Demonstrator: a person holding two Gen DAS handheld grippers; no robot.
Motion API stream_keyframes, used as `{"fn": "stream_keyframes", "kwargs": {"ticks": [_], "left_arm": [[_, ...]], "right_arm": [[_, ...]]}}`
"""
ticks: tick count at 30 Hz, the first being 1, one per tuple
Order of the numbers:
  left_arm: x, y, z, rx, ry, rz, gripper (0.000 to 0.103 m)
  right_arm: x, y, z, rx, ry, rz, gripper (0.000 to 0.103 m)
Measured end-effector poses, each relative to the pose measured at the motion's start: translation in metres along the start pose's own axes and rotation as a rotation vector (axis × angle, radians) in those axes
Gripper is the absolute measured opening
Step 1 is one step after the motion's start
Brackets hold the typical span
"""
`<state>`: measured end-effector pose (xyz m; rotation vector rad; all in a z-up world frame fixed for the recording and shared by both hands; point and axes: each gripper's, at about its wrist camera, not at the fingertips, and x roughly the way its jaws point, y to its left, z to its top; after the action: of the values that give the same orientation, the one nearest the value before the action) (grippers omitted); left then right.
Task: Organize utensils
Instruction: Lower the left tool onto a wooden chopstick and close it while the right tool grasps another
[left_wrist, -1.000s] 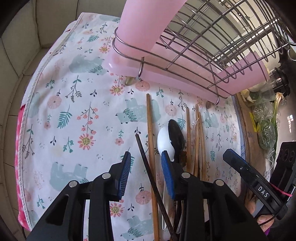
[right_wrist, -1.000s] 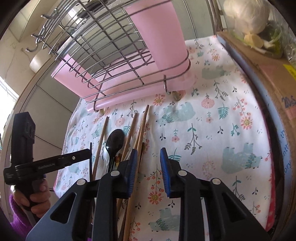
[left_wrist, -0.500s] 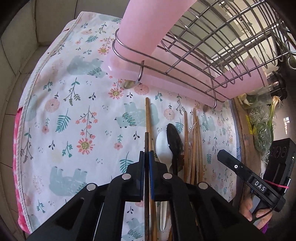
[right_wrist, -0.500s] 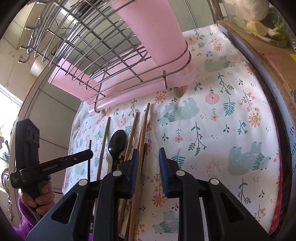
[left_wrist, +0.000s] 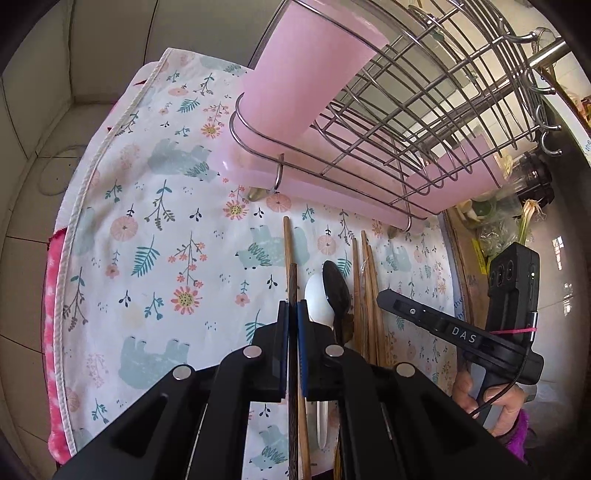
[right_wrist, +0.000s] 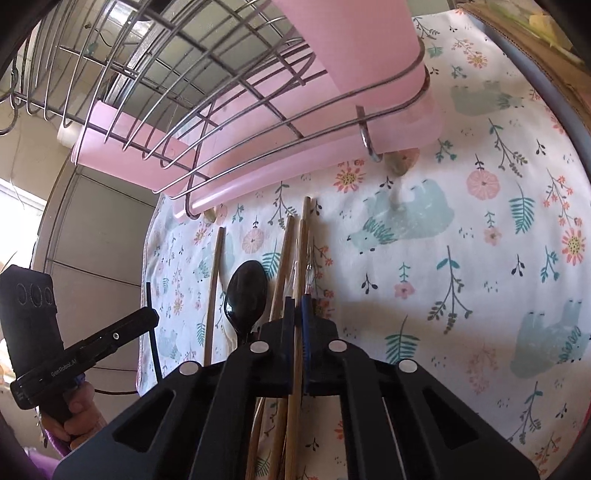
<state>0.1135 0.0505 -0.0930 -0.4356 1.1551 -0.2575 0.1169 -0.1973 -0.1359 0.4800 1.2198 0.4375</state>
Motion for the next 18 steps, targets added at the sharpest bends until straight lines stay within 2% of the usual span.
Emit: {"fn": "stream_keyframes", "kwargs": {"ticks": [1, 9, 14, 15, 16, 18], "left_arm": [[-0.002, 0.001, 0.001, 0.0, -0.002, 0.0, 0.004], [-0.007, 0.004, 0.001, -0.001, -0.011, -0.001, 0.004], [-0.008, 0.002, -0.001, 0.003, -0.014, -0.003, 0.004], [-0.007, 0.002, -0.002, 0.003, -0.014, -0.003, 0.004], [-0.008, 0.002, -0.002, 0.002, -0.015, -0.003, 0.004], [-0.008, 0.002, -0.002, 0.005, -0.016, -0.001, 0.004]], "right_arm": [[-0.001, 0.0, -0.001, 0.001, -0.004, 0.002, 0.0], [-0.019, -0.002, -0.007, 0.006, -0.068, -0.017, 0.001], [-0.01, 0.003, 0.0, 0.009, -0.012, -0.015, 0.003], [-0.006, 0.003, 0.0, 0.009, 0.0, -0.015, 0.008], [-0.003, 0.003, 0.001, 0.013, 0.009, -0.011, 0.018], [0.002, 0.004, 0.001, 0.02, 0.007, -0.011, 0.023]]}}
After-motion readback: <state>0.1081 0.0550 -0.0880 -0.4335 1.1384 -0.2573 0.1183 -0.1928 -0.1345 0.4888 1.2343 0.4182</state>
